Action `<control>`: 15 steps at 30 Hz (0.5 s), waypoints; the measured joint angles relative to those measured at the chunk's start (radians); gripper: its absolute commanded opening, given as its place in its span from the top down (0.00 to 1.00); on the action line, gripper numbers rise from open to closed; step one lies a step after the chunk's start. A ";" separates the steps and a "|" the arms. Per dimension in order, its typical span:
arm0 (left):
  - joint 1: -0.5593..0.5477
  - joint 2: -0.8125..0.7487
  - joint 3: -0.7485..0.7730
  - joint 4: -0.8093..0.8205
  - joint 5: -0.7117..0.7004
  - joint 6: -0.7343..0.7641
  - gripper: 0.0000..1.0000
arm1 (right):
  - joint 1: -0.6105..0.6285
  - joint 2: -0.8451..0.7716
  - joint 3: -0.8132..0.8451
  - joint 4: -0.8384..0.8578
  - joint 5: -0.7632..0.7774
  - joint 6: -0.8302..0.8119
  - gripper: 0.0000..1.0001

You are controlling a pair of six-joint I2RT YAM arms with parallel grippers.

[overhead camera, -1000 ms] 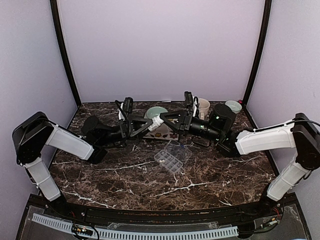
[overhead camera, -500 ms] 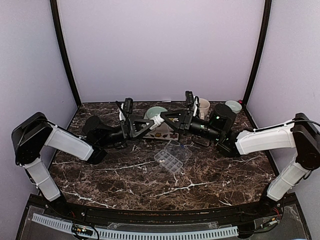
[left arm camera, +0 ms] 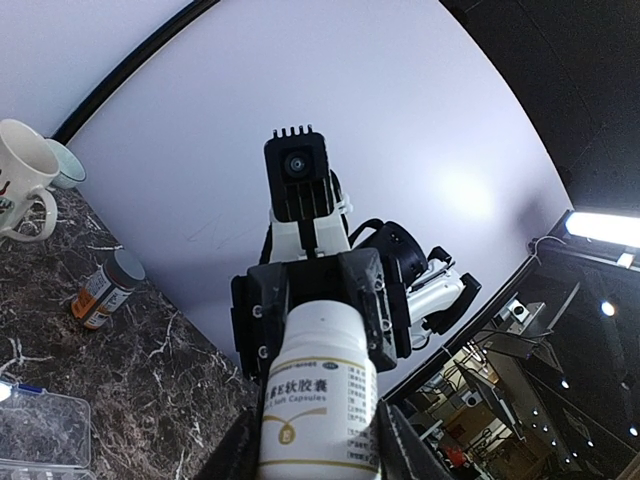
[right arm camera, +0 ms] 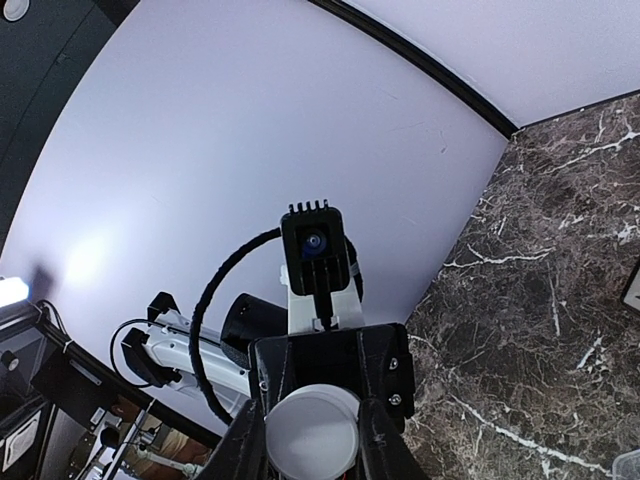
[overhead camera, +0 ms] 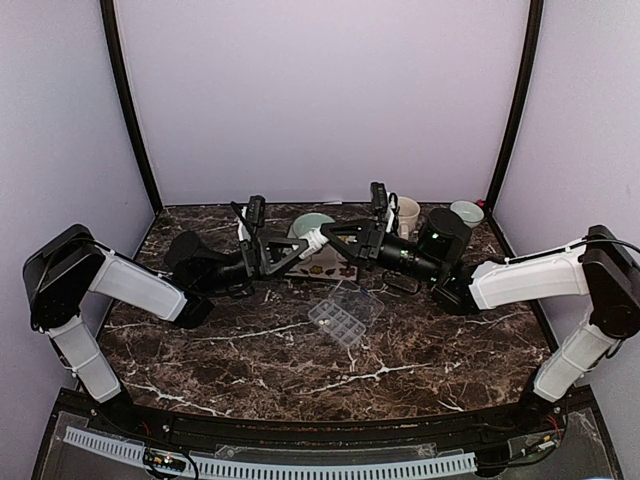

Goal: Sort the pills into containers
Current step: Hold the pill bottle.

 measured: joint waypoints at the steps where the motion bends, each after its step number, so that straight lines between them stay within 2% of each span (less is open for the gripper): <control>1: 0.000 0.000 0.000 0.000 0.000 0.000 0.74 | 0.000 0.000 0.000 0.000 0.000 0.000 1.00; 4: 0.000 0.000 0.000 0.000 0.000 0.002 0.76 | 0.000 0.000 0.000 -0.001 0.000 -0.001 0.96; 8: 0.000 0.000 0.000 0.000 0.000 0.006 0.78 | 0.000 0.000 0.000 -0.002 0.000 -0.005 0.84; 15: 0.000 -0.001 0.000 -0.012 0.001 0.019 0.80 | 0.000 0.000 0.000 -0.011 -0.001 -0.014 0.70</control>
